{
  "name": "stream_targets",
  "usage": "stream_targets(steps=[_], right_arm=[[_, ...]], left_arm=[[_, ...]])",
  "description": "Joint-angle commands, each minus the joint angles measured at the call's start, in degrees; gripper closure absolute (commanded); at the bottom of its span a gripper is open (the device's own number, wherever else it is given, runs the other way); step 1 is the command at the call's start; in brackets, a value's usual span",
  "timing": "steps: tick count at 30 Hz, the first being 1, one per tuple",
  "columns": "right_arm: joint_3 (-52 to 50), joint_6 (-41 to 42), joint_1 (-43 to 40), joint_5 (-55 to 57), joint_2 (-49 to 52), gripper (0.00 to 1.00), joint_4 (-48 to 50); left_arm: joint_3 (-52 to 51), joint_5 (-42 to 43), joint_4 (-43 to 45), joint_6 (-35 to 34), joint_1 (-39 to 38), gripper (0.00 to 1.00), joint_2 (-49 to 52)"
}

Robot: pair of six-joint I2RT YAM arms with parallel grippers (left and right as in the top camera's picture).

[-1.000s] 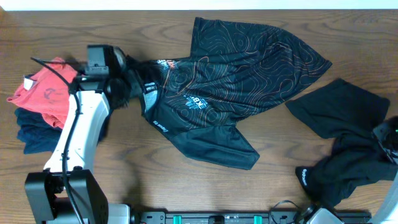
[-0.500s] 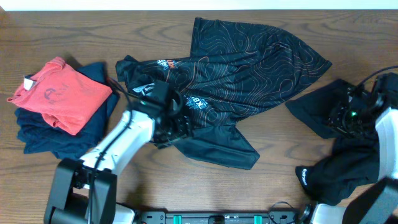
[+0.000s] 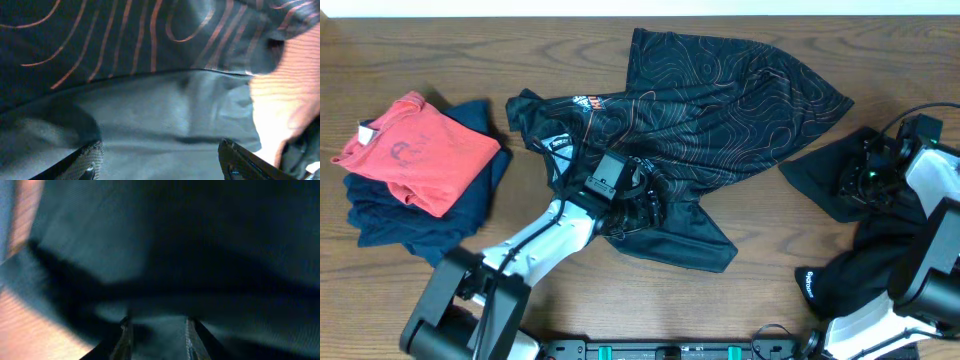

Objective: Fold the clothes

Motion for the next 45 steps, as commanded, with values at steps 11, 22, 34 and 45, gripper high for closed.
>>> stream_targets(steps=[11, 22, 34, 45], right_arm=[[0.17, 5.14, -11.43, 24.39, 7.56, 0.32, 11.56], [10.56, 9.16, -28.92, -0.85, 6.88, 0.22, 9.01], [15.23, -5.53, -12.24, -18.14, 1.44, 0.14, -0.92], [3.26, 2.34, 6.82, -5.07, 1.73, 0.14, 5.44]], left_arm=[[-0.11, 3.08, -2.64, -2.03, 0.72, 0.24, 7.32], [0.17, -1.84, -16.55, 12.39, 18.51, 0.28, 7.32], [8.98, 7.19, -23.74, 23.08, 31.61, 0.25, 3.91], [8.79, 7.15, -33.18, 23.08, 27.98, 0.15, 1.75]])
